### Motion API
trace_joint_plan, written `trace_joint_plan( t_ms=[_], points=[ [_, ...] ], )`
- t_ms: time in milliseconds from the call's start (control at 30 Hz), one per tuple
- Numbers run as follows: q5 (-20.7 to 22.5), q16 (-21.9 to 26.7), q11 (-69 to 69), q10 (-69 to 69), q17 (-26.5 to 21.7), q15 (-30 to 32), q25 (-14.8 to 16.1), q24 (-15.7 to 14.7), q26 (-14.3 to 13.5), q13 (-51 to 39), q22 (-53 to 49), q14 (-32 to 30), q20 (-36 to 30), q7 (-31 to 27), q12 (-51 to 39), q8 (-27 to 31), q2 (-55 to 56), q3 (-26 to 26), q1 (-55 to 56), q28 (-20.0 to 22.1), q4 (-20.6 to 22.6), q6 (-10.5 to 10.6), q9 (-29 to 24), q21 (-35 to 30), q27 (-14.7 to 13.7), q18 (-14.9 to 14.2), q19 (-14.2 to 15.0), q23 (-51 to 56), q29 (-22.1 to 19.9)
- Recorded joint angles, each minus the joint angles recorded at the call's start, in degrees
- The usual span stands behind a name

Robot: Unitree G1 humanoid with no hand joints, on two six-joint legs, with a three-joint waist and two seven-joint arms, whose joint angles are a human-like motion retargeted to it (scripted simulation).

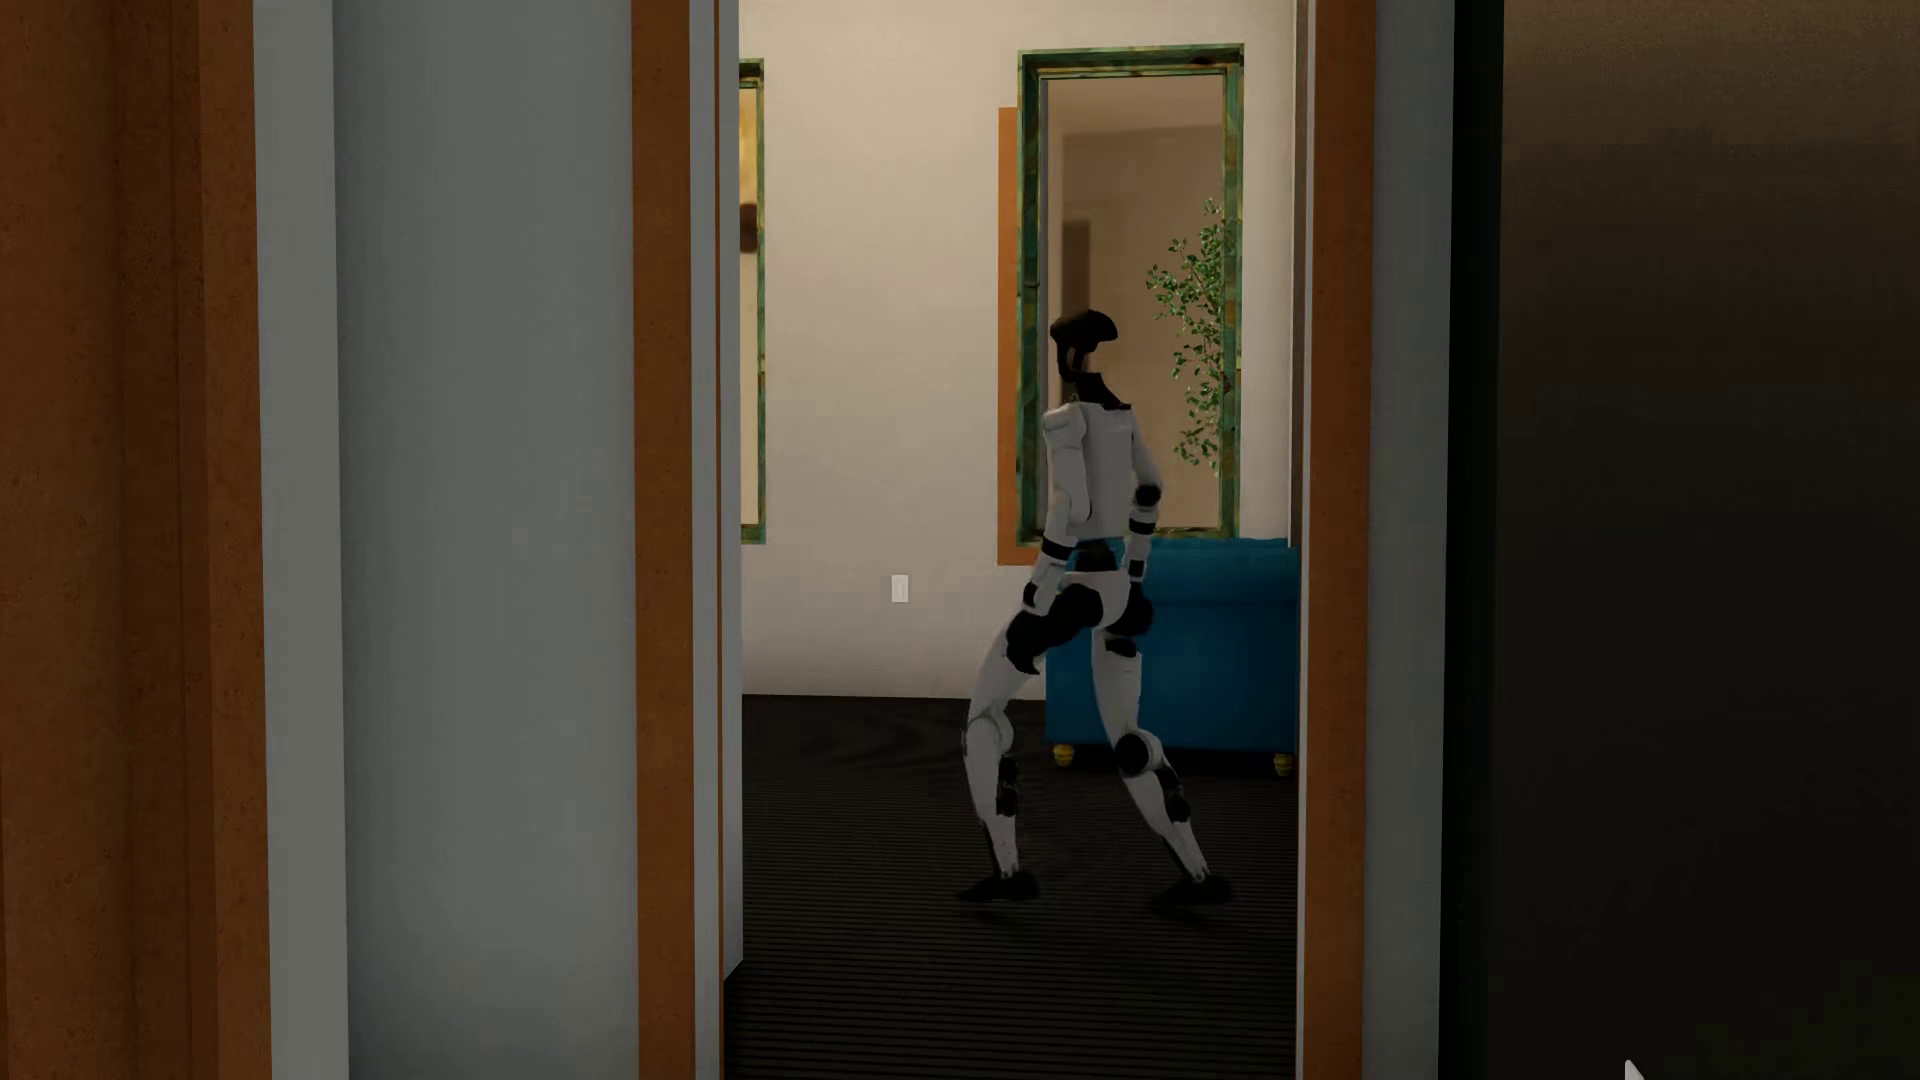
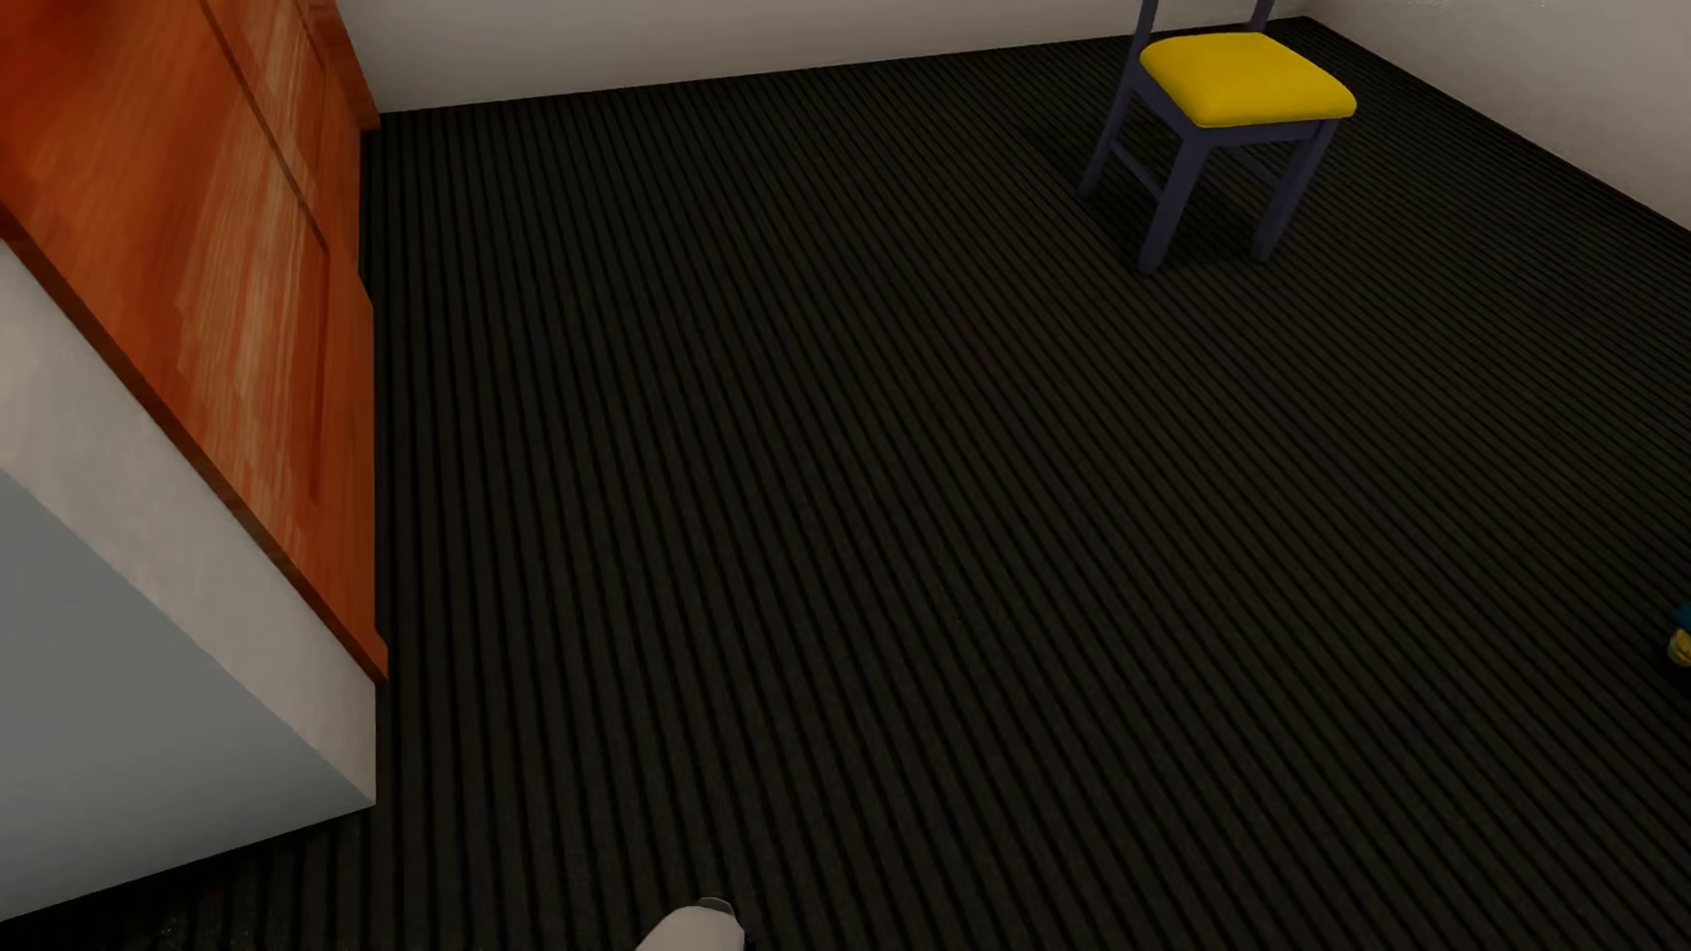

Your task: Walk around the corner

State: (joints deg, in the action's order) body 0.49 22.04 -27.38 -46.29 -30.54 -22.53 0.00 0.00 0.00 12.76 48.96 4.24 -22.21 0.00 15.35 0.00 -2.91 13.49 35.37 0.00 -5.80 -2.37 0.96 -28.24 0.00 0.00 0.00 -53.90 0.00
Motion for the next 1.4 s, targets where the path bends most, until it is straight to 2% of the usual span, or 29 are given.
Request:
trace_joint_plan(
  t_ms=[100, 167, 200, 233, 267, 300, 333, 367, 467, 500, 533, 600, 633, 733, 833, 933, 967, 1000, 1033, 1100, 1133, 1167, 1233, 1300, 1333, 1367, 1400],
  points=[
    [0.8, 0.7, -0.4, 18.1, 0.6, -2.1, 0.0, 0.0, 0.0, -1.6, 3.8, -0.4, -0.8, 0.0, -0.5, 0.0, -1.9, 0.5, -3.1, 0.0, -0.4, -0.6, 1.3, 1.4, 0.0, 0.0, 0.0, 1.3, 0.0],
    [-0.1, 1.2, -0.8, 17.8, 2.0, -0.3, 0.0, 0.0, 0.0, -1.7, 7.9, -3.2, -1.9, 0.0, -0.6, 0.0, -3.7, 0.7, -4.4, 0.0, -0.5, -1.6, 1.7, 2.4, 0.0, 0.0, 0.0, 3.4, 0.0],
    [-0.9, 1.5, -1.2, 16.4, 3.3, 3.3, 0.0, 0.0, 0.0, -1.3, 9.9, -5.2, -2.9, 0.0, -0.7, 0.0, -4.7, 0.1, -5.0, 0.0, 0.4, -2.5, 1.6, 3.1, 0.0, 0.0, 0.0, 4.7, 0.0],
    [-1.7, 1.8, -2.2, 15.0, 4.8, 9.9, 0.0, 0.0, 0.0, -0.5, 11.7, -5.8, -3.8, 0.0, -0.9, 0.0, -5.1, -0.7, -5.7, 0.0, 1.7, -3.5, 1.6, 3.6, 0.0, 0.0, 0.0, 5.9, 0.0],
    [-2.6, 2.2, -4.5, 14.3, 6.3, 19.4, 0.0, 0.0, 0.0, 0.5, 12.7, -5.1, -4.2, 0.0, -1.1, 0.0, -4.6, -1.5, -6.9, 0.0, 3.0, -4.4, 1.7, 3.6, 0.0, 0.0, 0.0, 6.9, 0.0],
    [-3.5, 2.5, -8.5, 14.5, 7.4, 29.4, 0.0, 0.0, 0.0, 1.6, 12.7, -3.9, -3.9, 0.0, -1.3, 0.0, -2.8, -2.0, -8.7, 0.0, 3.8, -4.7, 2.2, 2.6, 0.0, 0.0, 0.0, 8.1, 0.0],
    [-4.4, 2.7, -14.0, 15.2, 7.8, 36.7, 0.0, 0.0, 0.0, 2.4, 11.4, -2.6, -3.2, 0.0, -1.3, 0.0, 0.1, -2.4, -10.9, 0.0, 4.3, -4.4, 2.8, 1.0, 0.0, 0.0, 0.0, 9.7, 0.0],
    [-5.2, 3.0, -20.4, 15.6, 7.6, 39.1, 0.0, 0.0, 0.0, 2.9, 9.0, -1.3, -2.5, 0.0, -1.2, 0.0, 3.4, -2.7, -13.1, 0.0, 4.5, -4.0, 3.2, -0.5, 0.0, 0.0, 0.0, 11.5, 0.0],
    [-6.2, 3.7, -36.8, 15.7, 6.6, 29.2, 0.0, 0.0, 0.0, 2.0, 1.0, 2.3, -0.7, 0.0, -2.6, 0.0, 12.3, -4.4, -20.0, 0.0, 5.6, -2.4, 1.4, -1.0, 0.0, 0.0, 0.0, 13.2, 0.0],
    [-6.0, 3.8, -38.6, 15.9, 6.2, 28.4, 0.0, 0.0, 0.0, 1.2, -0.3, 3.1, 0.0, 0.0, -3.6, 0.0, 15.1, -5.7, -22.0, 0.0, 5.9, -1.6, 0.7, -0.6, 0.0, 0.0, 0.0, 12.6, 0.0],
    [-5.2, 3.8, -38.2, 16.2, 5.8, 30.4, 0.0, 0.0, 0.0, 0.5, -1.0, 3.7, 0.5, 0.0, -4.7, 0.0, 17.6, -7.3, -23.9, 0.0, 6.1, -0.7, 0.1, -0.3, 0.0, 0.0, 0.0, 12.1, 0.0],
    [-3.3, 4.2, -33.2, 16.7, 4.7, 36.8, 0.0, 0.0, 0.0, -0.1, -1.9, 5.1, 0.8, 0.0, -6.5, 0.0, 22.4, -11.2, -27.4, 0.0, 6.2, 0.8, -0.7, -0.1, 0.0, 0.0, 0.0, 12.2, 0.0],
    [-2.7, 4.4, -30.0, 16.8, 4.1, 37.1, 0.0, 0.0, 0.0, 0.1, -2.4, 6.0, 0.9, 0.0, -7.2, 0.0, 24.7, -13.1, -28.7, 0.0, 6.2, 1.4, -0.9, -0.1, 0.0, 0.0, 0.0, 12.8, 0.0],
    [-1.6, 4.8, -18.8, 16.9, 3.3, 29.3, 0.0, 0.0, 0.0, 1.2, -2.9, 9.5, 0.8, 0.0, -7.8, 0.0, 29.2, -17.0, -33.8, 0.0, 6.0, 2.6, -1.9, 0.4, 0.0, 0.0, 0.0, 12.3, 0.0],
    [-2.4, 4.3, -4.4, 16.6, 4.1, 23.1, 0.0, 0.0, 0.0, 3.0, -1.2, 13.6, -0.4, 0.0, -7.1, 0.0, 30.4, -19.5, -37.9, 0.0, 5.7, 3.3, -1.6, 0.5, 0.0, 0.0, 0.0, 8.3, 0.0],
    [-3.7, 3.2, 3.2, 15.6, 5.3, 13.4, 0.0, 0.0, 0.0, 5.8, 1.5, 18.2, -2.7, 0.0, -4.9, 0.0, 31.3, -20.5, -40.5, 0.0, 5.7, 3.2, 0.0, -0.2, 0.0, 0.0, 0.0, 4.8, 0.0],
    [-3.8, 2.9, 3.7, 15.6, 5.8, 12.0, 0.0, 0.0, 0.0, 6.8, 2.7, 19.6, -3.4, 0.0, -3.8, 0.0, 31.3, -20.7, -41.9, 0.0, 5.6, 3.0, 0.4, -0.7, 0.0, 0.0, 0.0, 3.8, 0.0],
    [-3.6, 2.6, 3.7, 16.0, 6.4, 12.7, 0.0, 0.0, 0.0, 7.9, 4.1, 21.0, -4.2, 0.0, -2.5, 0.0, 31.3, -21.1, -43.6, 0.0, 5.1, 2.8, 1.0, -1.1, 0.0, 0.0, 0.0, 3.0, 0.0],
    [-3.3, 2.4, 3.1, 16.4, 6.9, 16.7, 0.0, 0.0, 0.0, 9.0, 5.5, 22.1, -5.0, 0.0, -1.0, 0.0, 31.7, -21.5, -45.2, 0.0, 4.4, 2.6, 1.9, -1.6, 0.0, 0.0, 0.0, 2.4, 0.0],
    [-2.3, 1.7, -1.8, 17.5, 7.8, 30.4, 0.0, 0.0, 0.0, 10.5, 8.1, 22.4, -5.9, 0.0, 1.7, 0.0, 35.2, -21.1, -47.9, 0.0, 2.5, 2.6, 3.9, -2.4, 0.0, 0.0, 0.0, 1.7, 0.0],
    [-1.1, 1.0, -6.2, 17.8, 8.1, 33.3, 0.0, 0.0, 0.0, 10.5, 9.2, 20.3, -5.3, 0.0, 2.9, 0.0, 37.4, -20.2, -49.4, 0.0, 1.1, 3.4, 4.1, -2.6, 0.0, 0.0, 0.0, 1.4, 0.0],
    [0.0, 0.2, -9.9, 17.4, 8.2, 33.2, 0.0, 0.0, 0.0, 10.2, 10.2, 16.3, -4.4, 0.0, 4.0, 0.0, 38.4, -19.7, -50.5, 0.0, 0.0, 4.0, 3.8, -2.3, 0.0, 0.0, 0.0, 1.4, 0.0],
    [0.2, -0.5, -12.3, 14.1, 8.0, 29.8, 0.0, 0.0, 0.0, 9.1, 11.5, 2.0, -4.9, 0.0, 5.0, 0.0, 36.7, -20.7, -49.2, 0.0, -1.7, 3.8, 3.7, -1.1, 0.0, 0.0, 0.0, 2.7, 0.0],
    [1.1, -0.1, -11.1, 6.0, 7.4, 27.5, 0.0, 0.0, 0.0, 7.7, 11.3, -14.8, -5.2, 0.0, 3.4, 0.0, 34.4, -20.4, -42.7, 0.0, -3.4, 3.8, 4.5, 1.4, 0.0, 0.0, 0.0, 5.4, 0.0],
    [1.9, 0.1, -10.2, 0.7, 6.8, 26.6, 0.0, 0.0, 0.0, 6.7, 10.3, -20.5, -3.6, 0.0, 2.1, 0.0, 32.8, -19.5, -39.1, 0.0, -3.8, 3.7, 4.3, 2.5, 0.0, 0.0, 0.0, 6.9, 0.0],
    [2.5, 0.5, -9.1, -5.0, 5.7, 25.6, 0.0, 0.0, 0.0, 5.4, 8.5, -22.8, -1.5, 0.0, 0.7, 0.0, 30.8, -18.6, -35.5, 0.0, -3.8, 3.4, 3.7, 3.4, 0.0, 0.0, 0.0, 8.2, 0.0],
    [2.9, 0.9, -7.8, -10.8, 4.5, 24.6, 0.0, 0.0, 0.0, 3.8, 6.3, -20.0, 0.7, 0.0, -0.8, 0.0, 28.7, -17.6, -31.8, 0.0, -3.4, 2.9, 2.8, 4.0, 0.0, 0.0, 0.0, 9.1, 0.0]
  ],
)
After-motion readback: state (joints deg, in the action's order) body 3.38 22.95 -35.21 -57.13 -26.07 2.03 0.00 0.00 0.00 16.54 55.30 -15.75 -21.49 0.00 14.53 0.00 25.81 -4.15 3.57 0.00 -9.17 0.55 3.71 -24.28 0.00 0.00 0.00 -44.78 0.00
